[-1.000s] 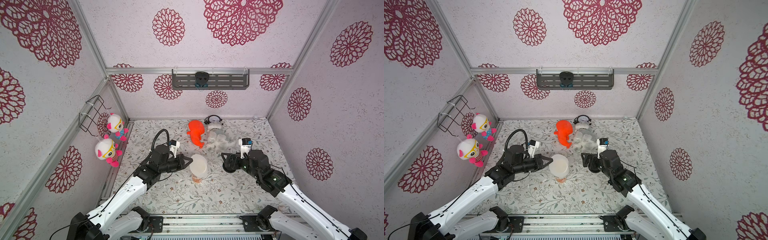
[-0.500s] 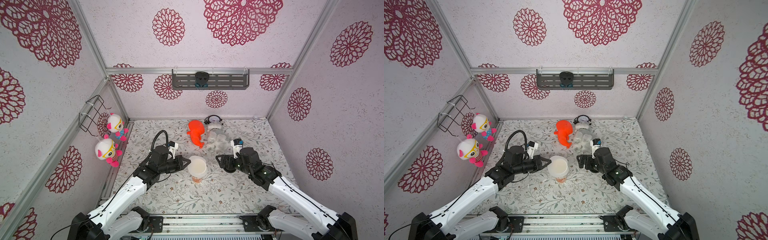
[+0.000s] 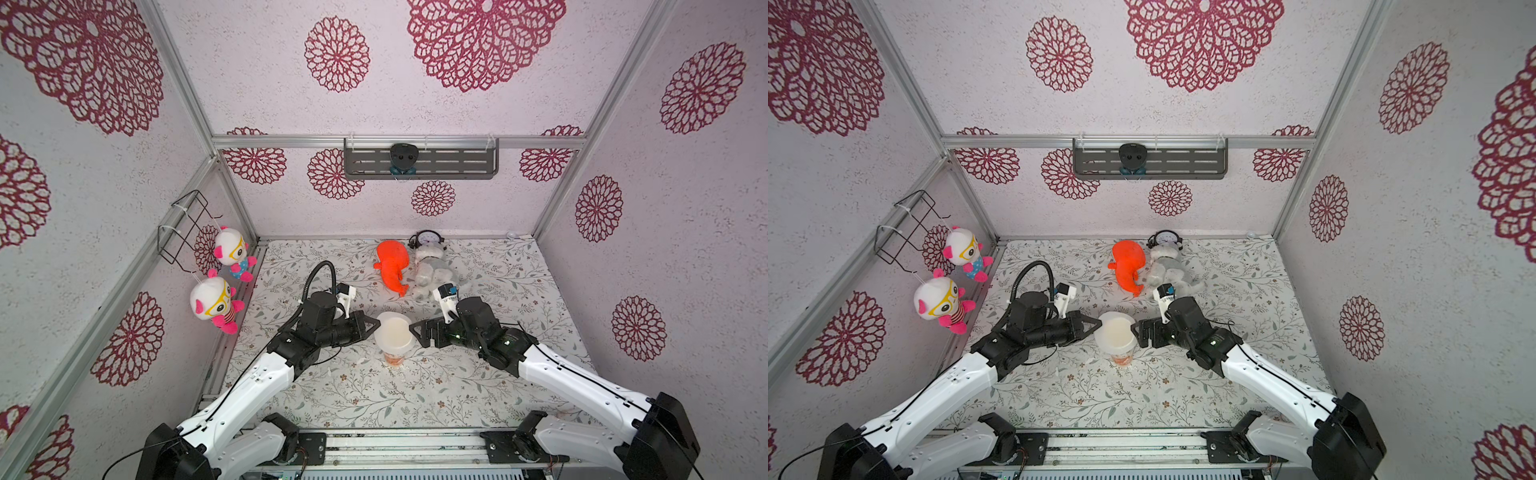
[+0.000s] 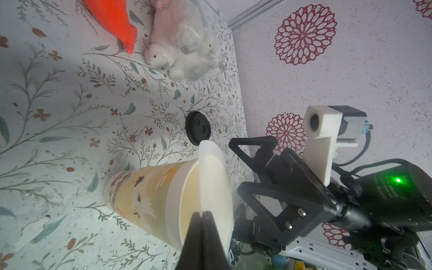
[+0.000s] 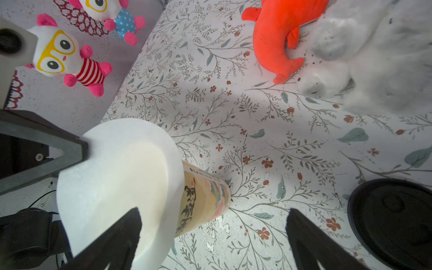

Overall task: Put the leak-proof paper on the milk tea cups
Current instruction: Place the leak-proof paper at the cup.

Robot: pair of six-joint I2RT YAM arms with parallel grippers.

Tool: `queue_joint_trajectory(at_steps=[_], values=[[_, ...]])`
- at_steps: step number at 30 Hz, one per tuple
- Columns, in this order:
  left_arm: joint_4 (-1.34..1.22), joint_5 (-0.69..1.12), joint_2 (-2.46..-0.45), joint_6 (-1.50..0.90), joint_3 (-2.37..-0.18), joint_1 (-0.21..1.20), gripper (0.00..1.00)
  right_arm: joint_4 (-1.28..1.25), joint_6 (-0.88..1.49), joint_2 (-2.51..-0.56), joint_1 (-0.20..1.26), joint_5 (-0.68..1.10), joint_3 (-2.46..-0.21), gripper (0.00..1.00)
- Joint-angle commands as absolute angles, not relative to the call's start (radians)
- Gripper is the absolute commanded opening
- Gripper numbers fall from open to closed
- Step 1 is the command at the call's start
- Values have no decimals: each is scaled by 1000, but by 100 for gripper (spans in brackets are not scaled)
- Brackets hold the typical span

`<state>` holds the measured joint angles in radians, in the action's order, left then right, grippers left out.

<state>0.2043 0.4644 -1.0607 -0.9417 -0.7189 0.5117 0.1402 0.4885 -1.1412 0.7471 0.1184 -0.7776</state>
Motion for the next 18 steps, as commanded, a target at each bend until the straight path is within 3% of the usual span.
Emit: queue_joint_trajectory(at_steps=[1, 13, 18], values=[[209, 462, -1063, -928, -704, 503, 0, 140, 459, -1142, 757, 119, -823, 99], [204, 464, -1062, -927, -692, 495, 5, 147, 448, -1160, 762, 119, -830, 99], [202, 460, -1061, -927, -689, 493, 13, 155, 446, -1161, 762, 110, -834, 99]])
